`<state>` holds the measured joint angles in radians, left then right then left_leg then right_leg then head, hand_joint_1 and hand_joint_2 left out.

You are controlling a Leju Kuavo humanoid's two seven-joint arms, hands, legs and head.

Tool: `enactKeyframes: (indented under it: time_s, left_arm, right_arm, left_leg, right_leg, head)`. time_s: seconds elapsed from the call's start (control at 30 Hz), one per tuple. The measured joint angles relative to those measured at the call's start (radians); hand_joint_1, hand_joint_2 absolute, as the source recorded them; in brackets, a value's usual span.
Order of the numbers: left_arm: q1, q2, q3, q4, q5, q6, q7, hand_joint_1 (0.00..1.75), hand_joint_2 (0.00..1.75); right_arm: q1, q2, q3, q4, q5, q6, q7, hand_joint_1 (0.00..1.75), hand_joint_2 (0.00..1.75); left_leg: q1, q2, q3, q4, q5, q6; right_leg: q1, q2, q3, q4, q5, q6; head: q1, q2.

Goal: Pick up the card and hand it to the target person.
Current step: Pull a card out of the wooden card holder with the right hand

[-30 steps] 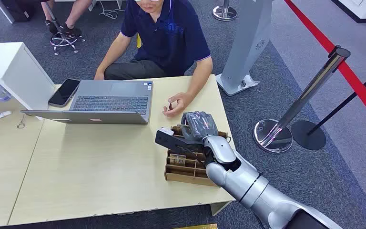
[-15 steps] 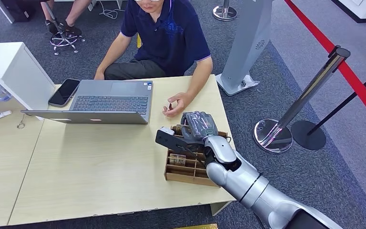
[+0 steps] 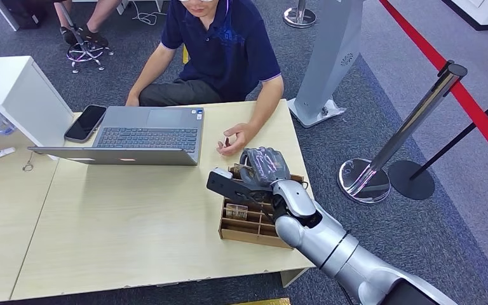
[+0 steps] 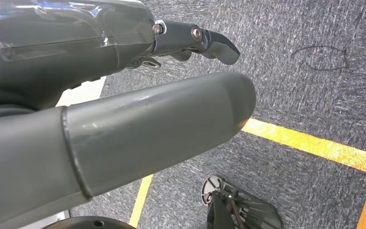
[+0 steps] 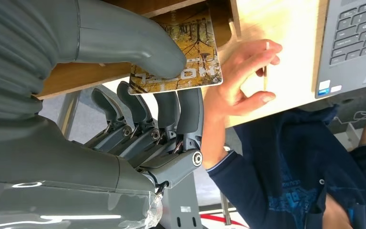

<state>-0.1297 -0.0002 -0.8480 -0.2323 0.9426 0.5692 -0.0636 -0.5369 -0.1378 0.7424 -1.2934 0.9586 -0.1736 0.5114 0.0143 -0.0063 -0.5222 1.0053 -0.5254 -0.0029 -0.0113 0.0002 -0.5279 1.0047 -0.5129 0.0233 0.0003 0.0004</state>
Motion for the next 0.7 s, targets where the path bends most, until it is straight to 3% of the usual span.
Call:
enactKeyframes:
  time_s: [0.7]
  left_arm:
    - [0.0,0.0,0.0,0.0,0.006,0.001,-0.01,0.0,0.0]
  right_arm:
    - [-0.004,-0.012,-0.018,-0.153,0.001,-0.025,-0.006,1.56,1.75]
  left_leg:
    - [0.0,0.0,0.0,0.0,0.0,0.0]
  right_leg:
    - [0.0,0.0,0.0,0.0,0.0,0.0]
  head:
    - [0.0,0.0]
